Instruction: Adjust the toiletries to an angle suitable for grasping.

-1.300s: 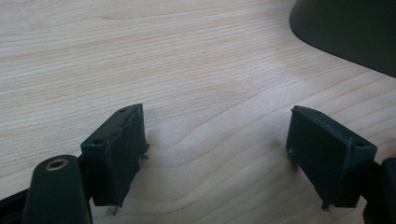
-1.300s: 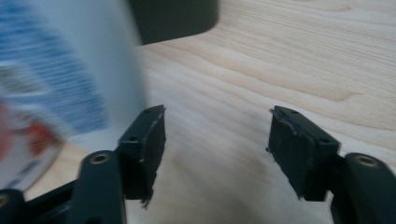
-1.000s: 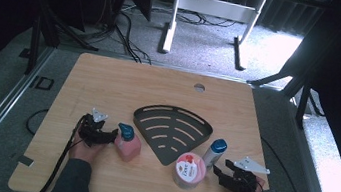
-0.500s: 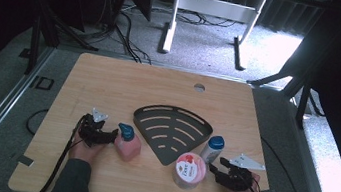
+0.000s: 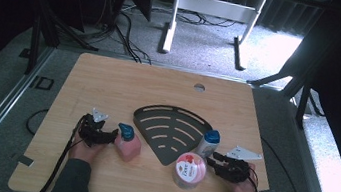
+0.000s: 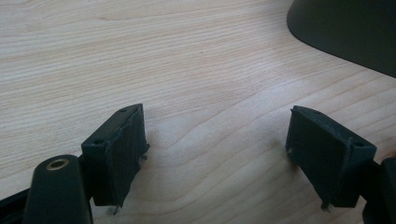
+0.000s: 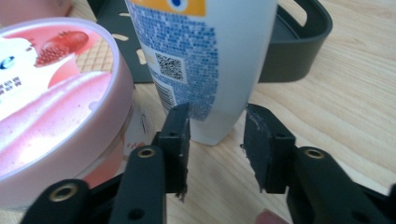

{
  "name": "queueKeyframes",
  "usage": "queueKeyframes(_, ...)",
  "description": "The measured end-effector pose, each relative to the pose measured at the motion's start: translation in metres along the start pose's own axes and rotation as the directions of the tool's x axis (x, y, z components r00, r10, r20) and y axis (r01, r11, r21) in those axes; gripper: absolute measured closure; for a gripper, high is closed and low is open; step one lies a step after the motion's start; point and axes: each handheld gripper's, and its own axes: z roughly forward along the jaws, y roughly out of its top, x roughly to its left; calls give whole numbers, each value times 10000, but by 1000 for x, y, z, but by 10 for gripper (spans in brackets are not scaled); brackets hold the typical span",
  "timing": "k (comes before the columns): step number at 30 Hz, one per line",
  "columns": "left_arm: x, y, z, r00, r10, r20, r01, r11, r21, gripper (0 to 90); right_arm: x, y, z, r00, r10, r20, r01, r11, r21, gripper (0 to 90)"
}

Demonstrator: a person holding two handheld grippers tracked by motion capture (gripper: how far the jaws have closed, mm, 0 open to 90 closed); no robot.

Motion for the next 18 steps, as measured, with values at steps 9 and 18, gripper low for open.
queueKeyframes(9, 0, 0, 0, 10000, 5, -2, -5, 10000, 8, 205, -5, 5, 2, 9969, -393, -680, 389, 9992, -69, 758)
queueKeyframes(18, 0, 0, 0, 10000, 0, -1, 0, 10000, 5, 205, -8, 5, -12, 9993, 144, -351, -149, 9998, -123, 830)
